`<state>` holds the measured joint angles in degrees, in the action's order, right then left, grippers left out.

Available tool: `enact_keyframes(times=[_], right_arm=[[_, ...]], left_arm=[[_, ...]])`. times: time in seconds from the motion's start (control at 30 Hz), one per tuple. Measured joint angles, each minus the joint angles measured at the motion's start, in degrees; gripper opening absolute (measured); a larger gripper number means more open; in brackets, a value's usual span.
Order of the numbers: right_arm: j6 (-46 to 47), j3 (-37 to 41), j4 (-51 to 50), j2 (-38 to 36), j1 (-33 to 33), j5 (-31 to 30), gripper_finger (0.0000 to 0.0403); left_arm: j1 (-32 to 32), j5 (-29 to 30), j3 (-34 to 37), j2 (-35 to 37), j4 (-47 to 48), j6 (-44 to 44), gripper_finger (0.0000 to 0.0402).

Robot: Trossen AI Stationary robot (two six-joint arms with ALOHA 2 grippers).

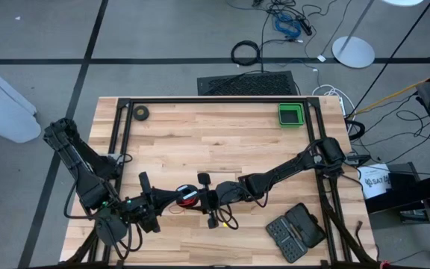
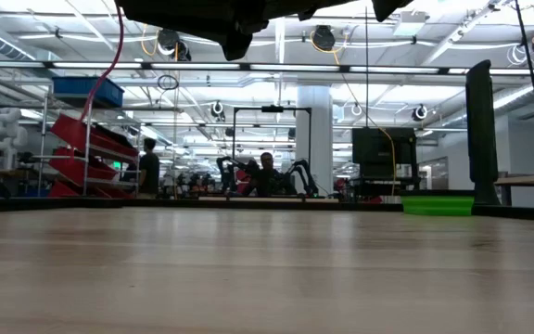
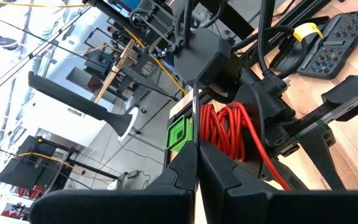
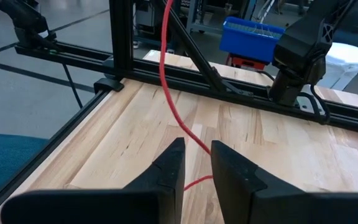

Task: Coil cords
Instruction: Coil the red wire on the black spool

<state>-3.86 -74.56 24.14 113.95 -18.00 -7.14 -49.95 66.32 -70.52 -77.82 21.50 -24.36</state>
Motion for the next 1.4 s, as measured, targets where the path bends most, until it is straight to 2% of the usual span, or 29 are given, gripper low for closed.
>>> enact_keyframes(times=[0.6, 0.9, 1.4], right_arm=[[-0.04, 0.00, -0.33, 0.00, 0.00, 0.27, 0.0064], [-0.38, -0.04, 5.76, 3.93, 0.82, 1.33, 0.0064], [-0.28, -0.04, 5.64, 3.91, 0.83, 1.49, 0.0053]], left_arm=[[0.00, -0.01, 0.00, 0.00, -0.02, -0.01, 0.0008], [0.00, -0.02, -0.02, 0.00, -0.07, 0.00, 0.0008], [0.00, -0.02, -0.02, 0.00, -0.07, 0.02, 0.0008]])
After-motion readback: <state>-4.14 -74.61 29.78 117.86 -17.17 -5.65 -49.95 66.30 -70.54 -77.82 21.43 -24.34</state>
